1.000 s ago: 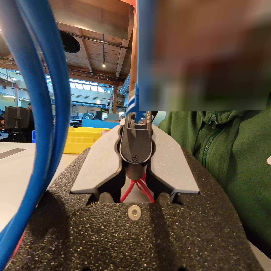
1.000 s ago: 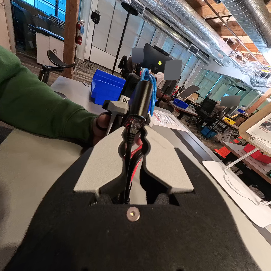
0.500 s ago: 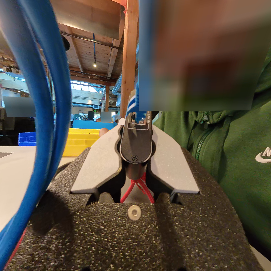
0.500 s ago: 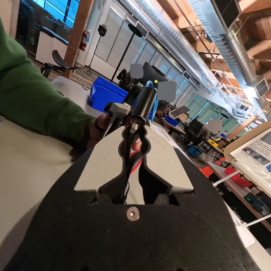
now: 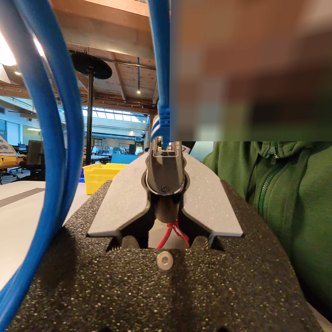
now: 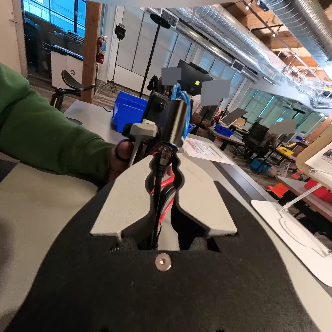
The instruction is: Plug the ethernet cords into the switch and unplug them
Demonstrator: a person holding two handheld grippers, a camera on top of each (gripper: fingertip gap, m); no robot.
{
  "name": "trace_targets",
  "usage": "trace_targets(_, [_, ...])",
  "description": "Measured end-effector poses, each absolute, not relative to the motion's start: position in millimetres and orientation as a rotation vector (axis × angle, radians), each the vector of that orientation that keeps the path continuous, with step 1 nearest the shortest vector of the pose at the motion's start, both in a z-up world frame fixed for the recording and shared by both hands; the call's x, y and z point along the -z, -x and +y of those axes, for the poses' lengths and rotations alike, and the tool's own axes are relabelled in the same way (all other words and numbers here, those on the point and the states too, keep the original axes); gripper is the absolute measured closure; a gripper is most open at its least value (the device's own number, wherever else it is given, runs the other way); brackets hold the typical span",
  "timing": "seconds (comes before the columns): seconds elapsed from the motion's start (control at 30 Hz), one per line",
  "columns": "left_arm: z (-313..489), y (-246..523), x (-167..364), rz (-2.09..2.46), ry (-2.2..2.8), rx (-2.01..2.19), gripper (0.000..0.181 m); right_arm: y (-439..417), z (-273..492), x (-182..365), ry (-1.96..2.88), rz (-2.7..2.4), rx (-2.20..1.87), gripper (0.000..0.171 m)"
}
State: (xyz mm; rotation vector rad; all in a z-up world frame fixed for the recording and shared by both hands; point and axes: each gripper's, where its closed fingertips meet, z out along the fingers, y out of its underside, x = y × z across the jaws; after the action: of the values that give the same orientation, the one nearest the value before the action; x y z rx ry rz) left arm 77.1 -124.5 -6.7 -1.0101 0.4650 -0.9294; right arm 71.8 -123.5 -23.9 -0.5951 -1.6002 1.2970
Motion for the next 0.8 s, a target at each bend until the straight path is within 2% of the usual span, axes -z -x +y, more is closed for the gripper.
trace_targets(0.4, [-126.1,-84.1,13.1,0.567,1.081,0.851,0.153,-75.3,-128.8,30.8,0.727,-1.804,-1.363,0.156])
trace_targets(0.8, [-119.5,-87.8,15.8,0.528,1.116,0.939,0.152,-80.7,-121.8,33.9,0.361,-1.767,-1.067,0.155])
